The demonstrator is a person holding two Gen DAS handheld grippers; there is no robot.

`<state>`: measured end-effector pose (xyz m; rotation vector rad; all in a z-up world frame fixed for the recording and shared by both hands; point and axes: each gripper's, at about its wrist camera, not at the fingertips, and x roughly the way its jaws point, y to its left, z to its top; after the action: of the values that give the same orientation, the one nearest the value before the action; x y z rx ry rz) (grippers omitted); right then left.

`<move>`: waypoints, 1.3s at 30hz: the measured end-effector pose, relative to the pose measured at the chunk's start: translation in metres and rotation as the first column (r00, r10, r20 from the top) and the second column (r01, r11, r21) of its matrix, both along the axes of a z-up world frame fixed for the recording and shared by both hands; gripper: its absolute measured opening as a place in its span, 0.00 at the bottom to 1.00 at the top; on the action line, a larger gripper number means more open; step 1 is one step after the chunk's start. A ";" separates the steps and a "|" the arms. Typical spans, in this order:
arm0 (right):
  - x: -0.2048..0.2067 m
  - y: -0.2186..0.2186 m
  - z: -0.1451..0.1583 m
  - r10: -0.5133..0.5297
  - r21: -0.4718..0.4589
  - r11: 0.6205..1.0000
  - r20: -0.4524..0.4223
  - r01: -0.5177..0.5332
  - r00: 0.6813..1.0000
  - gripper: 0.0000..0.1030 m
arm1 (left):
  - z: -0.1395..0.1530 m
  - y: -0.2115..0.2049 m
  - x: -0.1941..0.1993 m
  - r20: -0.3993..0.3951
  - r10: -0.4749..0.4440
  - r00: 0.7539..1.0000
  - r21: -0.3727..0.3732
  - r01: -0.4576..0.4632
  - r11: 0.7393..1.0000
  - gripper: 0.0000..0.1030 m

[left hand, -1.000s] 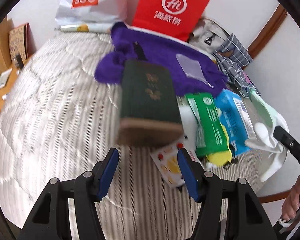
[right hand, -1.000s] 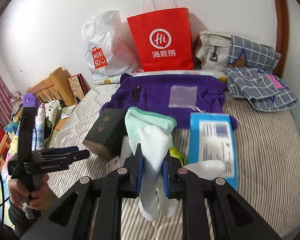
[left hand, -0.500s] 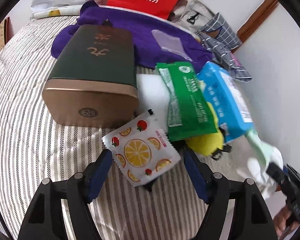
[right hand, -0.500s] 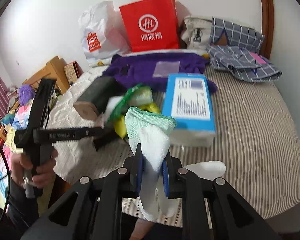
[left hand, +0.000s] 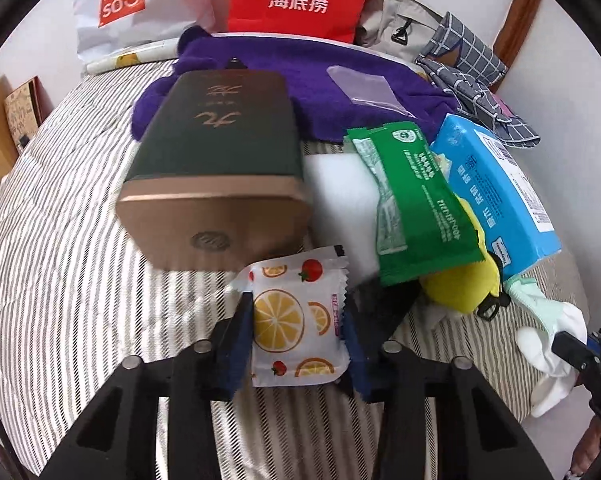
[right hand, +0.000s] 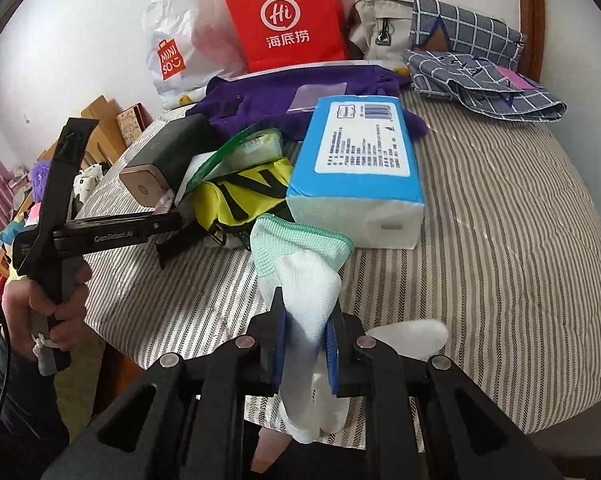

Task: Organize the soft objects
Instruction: 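Grasp the orange-print snack packet with the left gripper while the right gripper lifts the sock, then carry the snack packet over the towel with the left gripper while the right gripper holds the sock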

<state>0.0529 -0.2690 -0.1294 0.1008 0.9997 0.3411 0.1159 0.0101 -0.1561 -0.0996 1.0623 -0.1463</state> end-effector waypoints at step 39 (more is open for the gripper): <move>-0.016 -0.015 0.049 -0.083 0.045 0.996 0.085 0.079 0.993 0.16 | 0.050 0.040 -0.043 0.112 0.067 0.991 -0.067 -0.060 0.996 0.16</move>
<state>0.0367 -0.2837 -0.0808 0.1625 0.9002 0.2896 0.0733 0.0502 -0.1063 -0.1804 0.9397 -0.1271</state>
